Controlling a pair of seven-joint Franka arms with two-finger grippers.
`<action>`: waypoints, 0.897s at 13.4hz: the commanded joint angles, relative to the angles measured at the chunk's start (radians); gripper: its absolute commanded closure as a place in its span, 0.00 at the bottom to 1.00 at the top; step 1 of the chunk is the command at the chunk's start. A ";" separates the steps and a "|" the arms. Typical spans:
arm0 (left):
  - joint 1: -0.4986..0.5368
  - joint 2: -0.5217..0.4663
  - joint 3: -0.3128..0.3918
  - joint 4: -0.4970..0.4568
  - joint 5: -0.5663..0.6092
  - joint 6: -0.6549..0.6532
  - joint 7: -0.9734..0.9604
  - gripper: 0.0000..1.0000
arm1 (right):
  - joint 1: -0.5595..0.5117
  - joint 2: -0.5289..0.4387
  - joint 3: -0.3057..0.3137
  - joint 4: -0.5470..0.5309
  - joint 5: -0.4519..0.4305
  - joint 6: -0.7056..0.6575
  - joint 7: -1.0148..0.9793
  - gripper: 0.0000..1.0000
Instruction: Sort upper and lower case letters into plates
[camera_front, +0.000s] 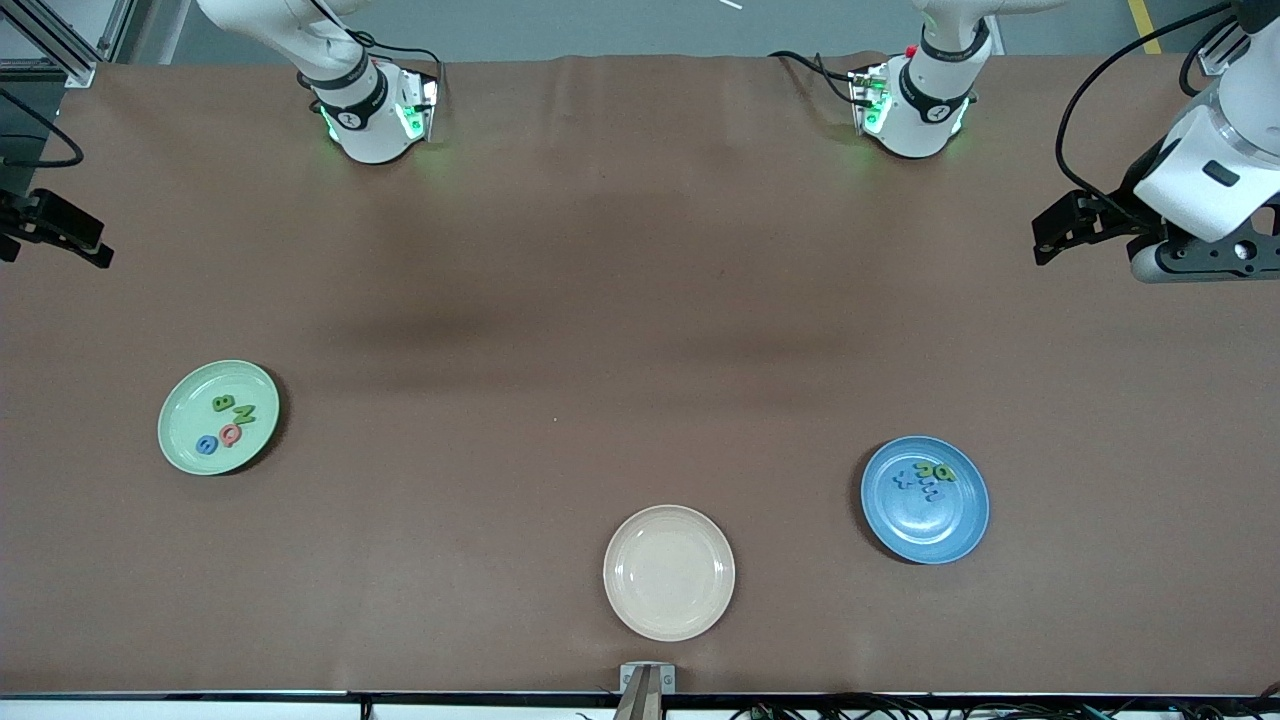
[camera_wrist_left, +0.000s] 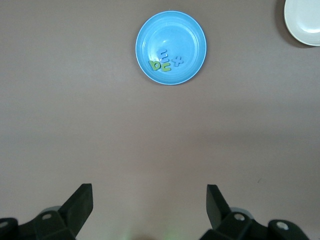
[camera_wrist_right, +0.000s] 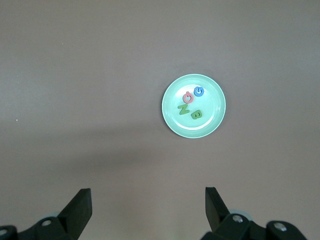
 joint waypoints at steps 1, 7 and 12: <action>0.002 -0.008 0.001 0.001 -0.008 0.004 0.008 0.00 | -0.013 0.031 0.013 0.029 0.006 0.000 0.015 0.00; -0.001 -0.007 0.001 0.001 -0.008 0.002 0.006 0.00 | -0.141 0.050 0.137 0.051 0.024 0.005 0.015 0.00; -0.001 -0.010 0.001 0.002 -0.008 0.002 0.009 0.00 | -0.233 0.051 0.189 0.066 0.078 0.005 0.011 0.00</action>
